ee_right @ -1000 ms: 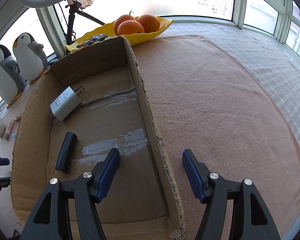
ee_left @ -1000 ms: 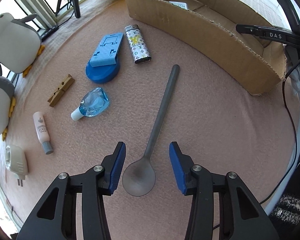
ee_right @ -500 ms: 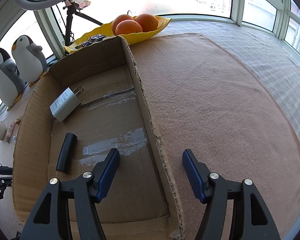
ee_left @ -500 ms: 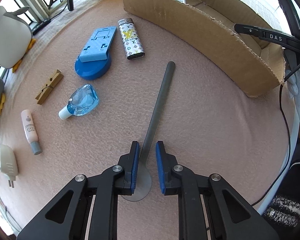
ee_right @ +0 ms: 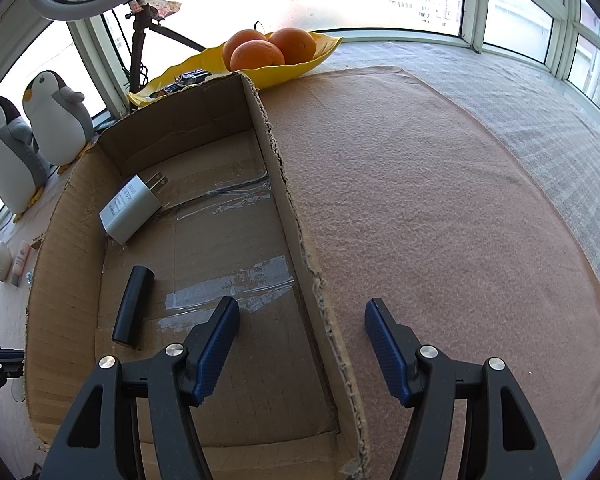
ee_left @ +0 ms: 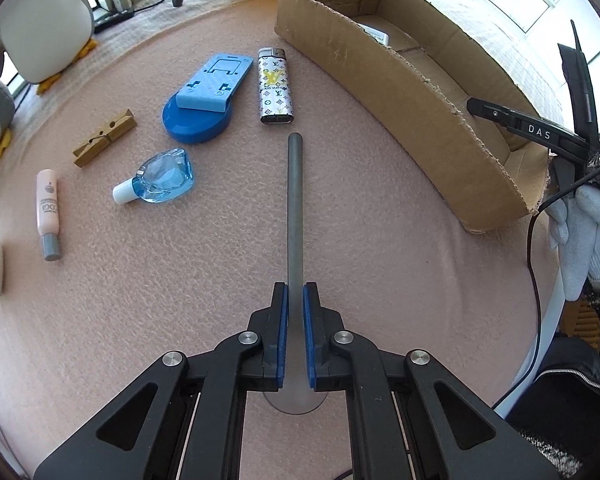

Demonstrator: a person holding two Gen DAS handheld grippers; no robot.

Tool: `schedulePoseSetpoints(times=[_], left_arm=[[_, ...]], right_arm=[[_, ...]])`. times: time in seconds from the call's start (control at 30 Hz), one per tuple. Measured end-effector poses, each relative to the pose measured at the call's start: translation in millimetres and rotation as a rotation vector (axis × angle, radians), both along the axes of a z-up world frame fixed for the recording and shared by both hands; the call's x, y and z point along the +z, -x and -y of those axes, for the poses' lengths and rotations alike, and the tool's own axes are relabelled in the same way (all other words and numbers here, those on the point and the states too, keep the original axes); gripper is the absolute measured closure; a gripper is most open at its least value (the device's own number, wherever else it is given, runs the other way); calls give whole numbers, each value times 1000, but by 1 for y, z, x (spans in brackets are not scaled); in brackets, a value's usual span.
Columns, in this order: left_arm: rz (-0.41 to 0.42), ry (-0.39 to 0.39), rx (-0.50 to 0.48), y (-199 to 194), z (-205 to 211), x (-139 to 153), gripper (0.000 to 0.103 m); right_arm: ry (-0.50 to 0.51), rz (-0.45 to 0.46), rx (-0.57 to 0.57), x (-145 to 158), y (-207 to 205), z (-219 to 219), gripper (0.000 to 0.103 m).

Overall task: Organize rigid objects
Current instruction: 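Carry the metal spoon with the left gripper into the box and release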

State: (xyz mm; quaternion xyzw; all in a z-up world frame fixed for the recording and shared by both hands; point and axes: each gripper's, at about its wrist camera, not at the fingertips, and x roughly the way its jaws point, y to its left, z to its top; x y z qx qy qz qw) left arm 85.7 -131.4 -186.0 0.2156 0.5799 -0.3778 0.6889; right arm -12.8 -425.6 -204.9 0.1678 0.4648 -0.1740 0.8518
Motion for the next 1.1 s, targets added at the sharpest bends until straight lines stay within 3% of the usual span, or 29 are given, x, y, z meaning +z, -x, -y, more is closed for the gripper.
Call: schedulePoseSetpoints(times=[0.47, 0.7, 1.1], left_arm=[[0, 85, 54, 26, -22, 34, 97], [23, 143, 73, 3, -16, 63, 97], [96, 213, 12, -23, 70, 85, 97]], right_arm=[[0, 0, -1, 0, 0, 0, 42], [1, 1, 1, 0, 1, 1, 42], [-1, 1, -1, 0, 0, 1, 41]])
